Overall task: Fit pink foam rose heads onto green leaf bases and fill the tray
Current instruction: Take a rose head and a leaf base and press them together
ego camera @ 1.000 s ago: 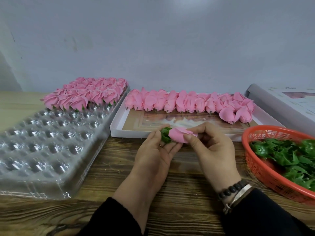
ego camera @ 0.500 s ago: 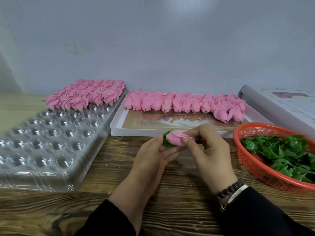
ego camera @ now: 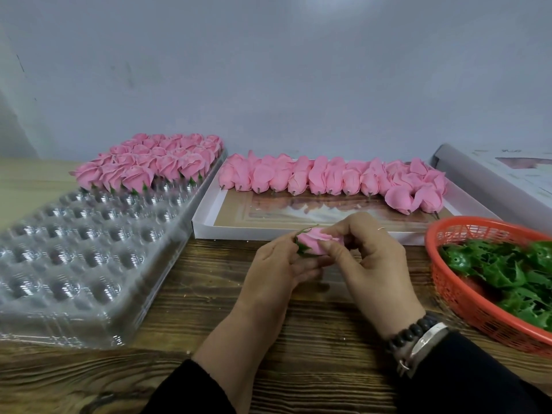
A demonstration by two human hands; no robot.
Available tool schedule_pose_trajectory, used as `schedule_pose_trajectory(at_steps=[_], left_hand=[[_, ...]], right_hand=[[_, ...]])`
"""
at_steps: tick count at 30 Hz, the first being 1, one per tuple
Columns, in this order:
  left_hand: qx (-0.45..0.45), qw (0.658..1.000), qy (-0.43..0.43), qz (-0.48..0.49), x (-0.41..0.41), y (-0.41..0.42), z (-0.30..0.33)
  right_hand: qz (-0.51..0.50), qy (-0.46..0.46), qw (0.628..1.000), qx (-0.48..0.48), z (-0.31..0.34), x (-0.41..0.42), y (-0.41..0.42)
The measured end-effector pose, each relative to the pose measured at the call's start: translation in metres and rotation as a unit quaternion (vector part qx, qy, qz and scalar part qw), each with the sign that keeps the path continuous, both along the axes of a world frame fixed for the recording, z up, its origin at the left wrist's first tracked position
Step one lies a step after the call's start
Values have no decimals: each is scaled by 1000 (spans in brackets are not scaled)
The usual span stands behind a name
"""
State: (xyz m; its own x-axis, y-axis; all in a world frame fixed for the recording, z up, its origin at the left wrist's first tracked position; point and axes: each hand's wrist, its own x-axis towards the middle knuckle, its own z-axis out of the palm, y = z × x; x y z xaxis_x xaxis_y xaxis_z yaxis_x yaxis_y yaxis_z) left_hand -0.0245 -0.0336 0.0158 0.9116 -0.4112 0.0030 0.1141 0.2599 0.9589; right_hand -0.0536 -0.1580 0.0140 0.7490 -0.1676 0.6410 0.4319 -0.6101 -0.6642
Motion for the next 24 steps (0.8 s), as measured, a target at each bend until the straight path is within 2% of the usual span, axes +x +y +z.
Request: schedule_pose_trajectory(at_steps=[5,9,12,19,22,24], left_hand=[[73,991,-112,-28,-5,4,3],[188,959,-210,42,0,4,1],[236,943,-217,88,2,5,0],[252,944,-211,31,-3,3,4],[227,954,-194,-9,-3,5,7],[186,967,-175,-21,-6,5,10]], right_hand=[[-4,-14,1000,-3,6,-4,-1],[4,-23,999,-28,9,-8,-2],[29,-11,998,-53,10,-11,0],[114,-2,985,-129,15,-16,9],[123,-3,979,-163,17,-17,10],[127,-19,981,-146,18,-18,12]])
